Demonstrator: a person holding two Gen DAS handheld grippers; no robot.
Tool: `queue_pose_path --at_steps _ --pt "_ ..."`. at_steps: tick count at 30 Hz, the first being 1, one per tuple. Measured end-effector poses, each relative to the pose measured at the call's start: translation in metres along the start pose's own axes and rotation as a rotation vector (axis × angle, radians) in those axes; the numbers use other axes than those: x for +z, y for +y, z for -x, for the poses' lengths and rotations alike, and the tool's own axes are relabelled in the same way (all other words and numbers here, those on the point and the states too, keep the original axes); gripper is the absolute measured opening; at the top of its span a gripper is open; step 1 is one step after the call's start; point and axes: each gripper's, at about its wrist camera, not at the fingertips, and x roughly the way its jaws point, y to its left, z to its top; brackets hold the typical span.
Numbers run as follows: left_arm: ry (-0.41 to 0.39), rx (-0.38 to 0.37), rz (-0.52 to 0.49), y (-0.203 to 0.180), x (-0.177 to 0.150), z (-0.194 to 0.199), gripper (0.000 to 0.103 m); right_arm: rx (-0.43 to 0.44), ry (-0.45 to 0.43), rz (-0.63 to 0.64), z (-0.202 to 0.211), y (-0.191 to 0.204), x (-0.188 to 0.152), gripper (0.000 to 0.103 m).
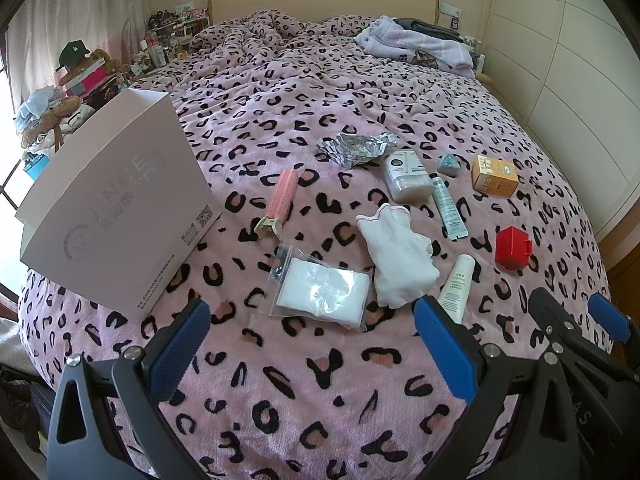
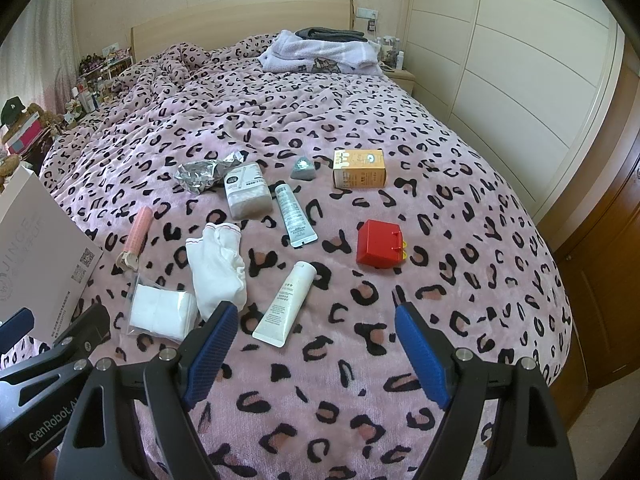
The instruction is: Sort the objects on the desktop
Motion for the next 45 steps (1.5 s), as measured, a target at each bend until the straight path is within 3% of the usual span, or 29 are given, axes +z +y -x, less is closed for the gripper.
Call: queue_pose_path --at_steps 45 --pt "0.002 0.008 -0.004 -0.0001 -0.0011 -0.0016 0.103 0.001 0.008 0.001 -0.0019 -0.0003 -0.0024 0.083"
